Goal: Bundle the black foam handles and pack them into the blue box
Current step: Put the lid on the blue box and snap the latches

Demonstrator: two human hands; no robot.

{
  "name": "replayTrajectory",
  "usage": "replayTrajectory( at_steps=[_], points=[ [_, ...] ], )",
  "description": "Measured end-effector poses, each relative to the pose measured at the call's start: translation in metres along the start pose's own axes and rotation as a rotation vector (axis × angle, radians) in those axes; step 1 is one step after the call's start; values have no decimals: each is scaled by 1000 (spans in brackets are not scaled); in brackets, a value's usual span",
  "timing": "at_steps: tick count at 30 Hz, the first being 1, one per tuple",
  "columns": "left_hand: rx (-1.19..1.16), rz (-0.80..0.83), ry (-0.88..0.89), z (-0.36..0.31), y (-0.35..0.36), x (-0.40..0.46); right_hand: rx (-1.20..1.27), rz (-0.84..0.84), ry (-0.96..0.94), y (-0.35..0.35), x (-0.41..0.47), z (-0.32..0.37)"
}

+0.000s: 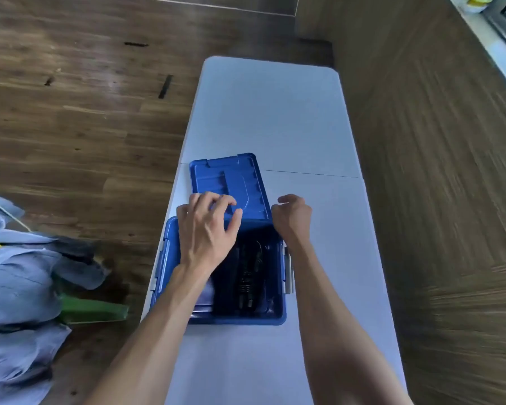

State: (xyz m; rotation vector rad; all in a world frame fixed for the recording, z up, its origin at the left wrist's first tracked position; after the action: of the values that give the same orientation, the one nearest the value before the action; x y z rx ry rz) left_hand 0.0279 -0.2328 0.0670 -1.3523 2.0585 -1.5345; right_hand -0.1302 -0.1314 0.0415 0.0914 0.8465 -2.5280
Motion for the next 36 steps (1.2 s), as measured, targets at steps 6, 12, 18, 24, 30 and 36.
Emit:
replayTrajectory(
  at_steps=[6, 12, 18, 24, 30, 36],
  points=[
    [120, 200, -54, 31, 17, 8, -339, 291, 35, 39, 49, 0],
    [-13, 267, -133, 44, 33, 7, -565, 443, 83, 73, 82, -7],
    [-59, 290, -168, 48, 38, 10, -711, 386, 41, 93, 93, -5],
    [-84, 263, -175, 47, 40, 8, -521, 310, 158, 92, 79, -5],
    [-93, 241, -147, 45, 37, 7, -624, 490, 157, 80, 73, 15],
    [-173, 231, -125, 43, 33, 7, -3, 294, 103, 67, 64, 31]
  ],
)
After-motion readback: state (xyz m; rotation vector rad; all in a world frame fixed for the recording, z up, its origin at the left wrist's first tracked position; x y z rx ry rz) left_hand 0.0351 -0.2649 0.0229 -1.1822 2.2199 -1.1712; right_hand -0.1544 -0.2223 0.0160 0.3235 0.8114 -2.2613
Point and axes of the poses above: each hand's wrist, its own x-axis towards the middle knuckle, its own y-axis out of the palm, z = x × y, the point moved 2 cm from there along x, towards the middle knuckle, and after that the axes turned 11 degrees about -y, right-handed, at the moved point
